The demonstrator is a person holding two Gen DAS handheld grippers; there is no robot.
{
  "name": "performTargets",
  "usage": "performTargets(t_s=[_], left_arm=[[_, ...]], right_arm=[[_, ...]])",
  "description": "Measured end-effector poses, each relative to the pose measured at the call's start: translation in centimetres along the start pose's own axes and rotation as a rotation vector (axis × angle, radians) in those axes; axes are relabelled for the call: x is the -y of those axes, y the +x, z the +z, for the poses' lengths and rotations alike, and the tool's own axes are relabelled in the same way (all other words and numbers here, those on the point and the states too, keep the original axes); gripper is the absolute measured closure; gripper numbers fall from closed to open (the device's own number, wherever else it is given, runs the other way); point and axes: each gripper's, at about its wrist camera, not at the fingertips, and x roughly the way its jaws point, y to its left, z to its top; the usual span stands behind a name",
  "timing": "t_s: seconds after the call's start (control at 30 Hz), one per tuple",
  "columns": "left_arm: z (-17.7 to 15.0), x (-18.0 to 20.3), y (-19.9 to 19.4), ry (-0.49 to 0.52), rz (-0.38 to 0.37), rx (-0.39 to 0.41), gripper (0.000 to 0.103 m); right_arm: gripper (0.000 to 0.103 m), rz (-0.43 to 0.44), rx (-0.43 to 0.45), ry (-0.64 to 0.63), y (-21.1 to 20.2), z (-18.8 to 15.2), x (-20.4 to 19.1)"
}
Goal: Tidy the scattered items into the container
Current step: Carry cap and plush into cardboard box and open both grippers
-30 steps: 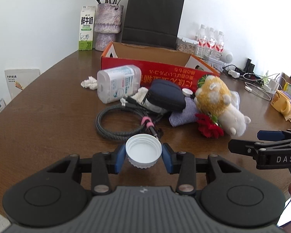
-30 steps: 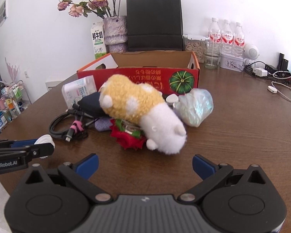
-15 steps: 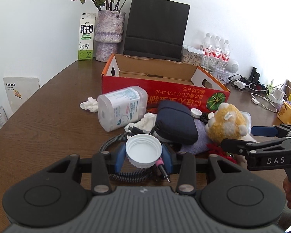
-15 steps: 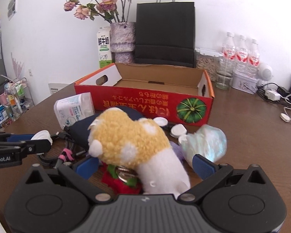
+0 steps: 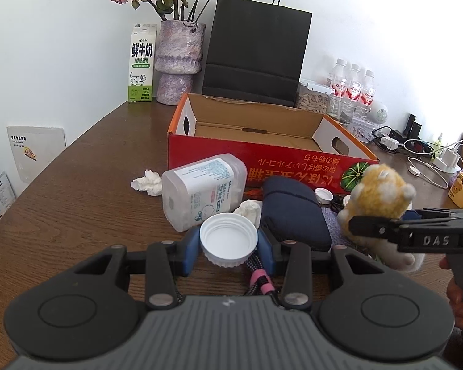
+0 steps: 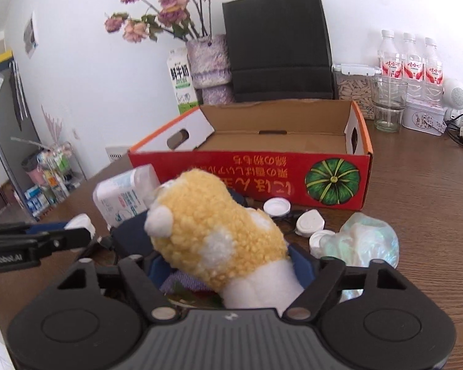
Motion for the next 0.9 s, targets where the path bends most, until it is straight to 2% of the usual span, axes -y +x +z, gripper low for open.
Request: performTargets(t_s=[0.17,0.33,0.5,0.73,0.9], left_arm=[[1.7,0.6,0.1,0.017,-0.016,0.056,0.062],[4.3,1.7,0.4,0.037,-0.042,0.13,0.062],[7.9,2.8,1.4,0.044,-0.055,0.224,0.062],[13.0,3.4,6.2,0.013,-0.05,0.299,0.062],[14.8,3.1,11.4,-0.013,-0.027,0.243,0.062]], right_arm=[[0.046,0.016,0.063,0.014,-1.0,1.0,0.9],[0.048,0.032,0.159,0.026,-1.8,2.8,1.2],[0.048,0.024,0.239,0.0,-1.5,6.4,1.2],[0.048,-0.036,0.313,-0.015,2.6,11.8,1.2],[0.048,-0.083,0.267,0.009,7.5,13.8,2.1]])
